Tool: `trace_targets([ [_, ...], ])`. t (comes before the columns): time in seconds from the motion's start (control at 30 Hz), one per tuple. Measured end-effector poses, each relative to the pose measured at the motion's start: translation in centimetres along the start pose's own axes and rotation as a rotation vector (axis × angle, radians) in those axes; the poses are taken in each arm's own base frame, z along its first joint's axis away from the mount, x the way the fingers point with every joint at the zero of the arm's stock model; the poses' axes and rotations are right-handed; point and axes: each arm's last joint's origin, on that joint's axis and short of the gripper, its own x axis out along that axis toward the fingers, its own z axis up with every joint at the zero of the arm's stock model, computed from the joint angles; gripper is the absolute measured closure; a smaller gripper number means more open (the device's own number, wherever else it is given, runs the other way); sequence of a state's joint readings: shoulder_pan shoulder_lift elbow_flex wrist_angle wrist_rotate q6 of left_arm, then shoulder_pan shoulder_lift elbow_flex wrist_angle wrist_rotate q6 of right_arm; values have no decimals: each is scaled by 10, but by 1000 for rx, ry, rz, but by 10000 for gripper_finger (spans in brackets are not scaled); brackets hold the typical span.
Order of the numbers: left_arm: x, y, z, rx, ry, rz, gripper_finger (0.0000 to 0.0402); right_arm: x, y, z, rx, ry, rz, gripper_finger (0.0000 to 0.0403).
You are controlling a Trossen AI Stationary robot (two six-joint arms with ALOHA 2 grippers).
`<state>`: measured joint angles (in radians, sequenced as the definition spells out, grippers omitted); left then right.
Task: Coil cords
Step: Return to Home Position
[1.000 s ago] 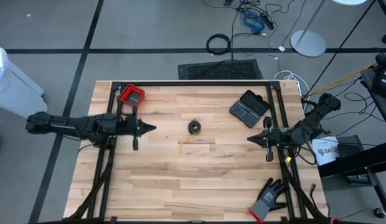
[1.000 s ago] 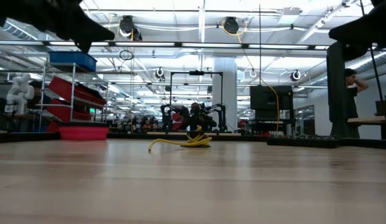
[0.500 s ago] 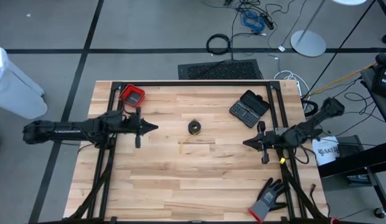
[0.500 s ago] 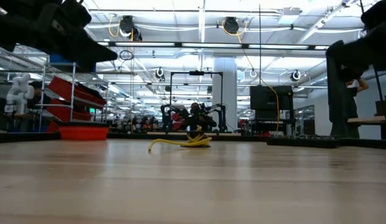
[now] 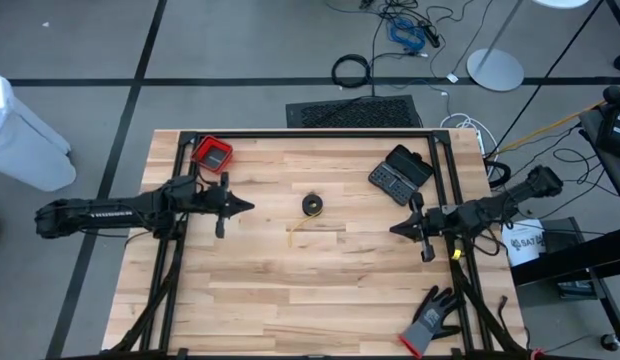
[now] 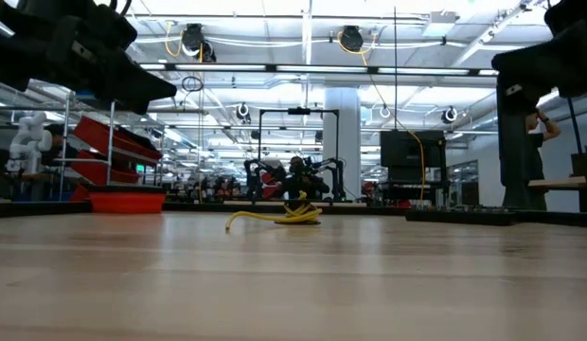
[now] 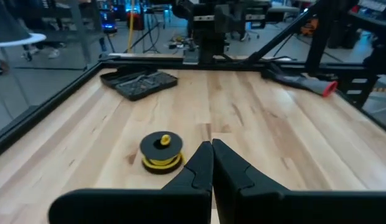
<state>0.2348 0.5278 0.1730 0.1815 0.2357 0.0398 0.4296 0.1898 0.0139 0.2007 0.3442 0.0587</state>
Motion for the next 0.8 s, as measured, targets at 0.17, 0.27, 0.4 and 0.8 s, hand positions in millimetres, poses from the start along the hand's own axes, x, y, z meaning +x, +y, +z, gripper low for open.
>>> trace_targets([
  [0.17,0,-2,0,-7,-1,-77,400,1,-5,-4,-10,42,-40,403],
  [0.27,0,-3,0,-9,1,-116,400,1,-7,-5,0,53,-62,403],
  [0.4,0,-3,-1,-10,7,-100,400,2,-9,-7,14,73,-61,403],
  [0.8,-3,-2,-41,-103,-6,13,400,2,-13,-10,30,104,-83,403],
])
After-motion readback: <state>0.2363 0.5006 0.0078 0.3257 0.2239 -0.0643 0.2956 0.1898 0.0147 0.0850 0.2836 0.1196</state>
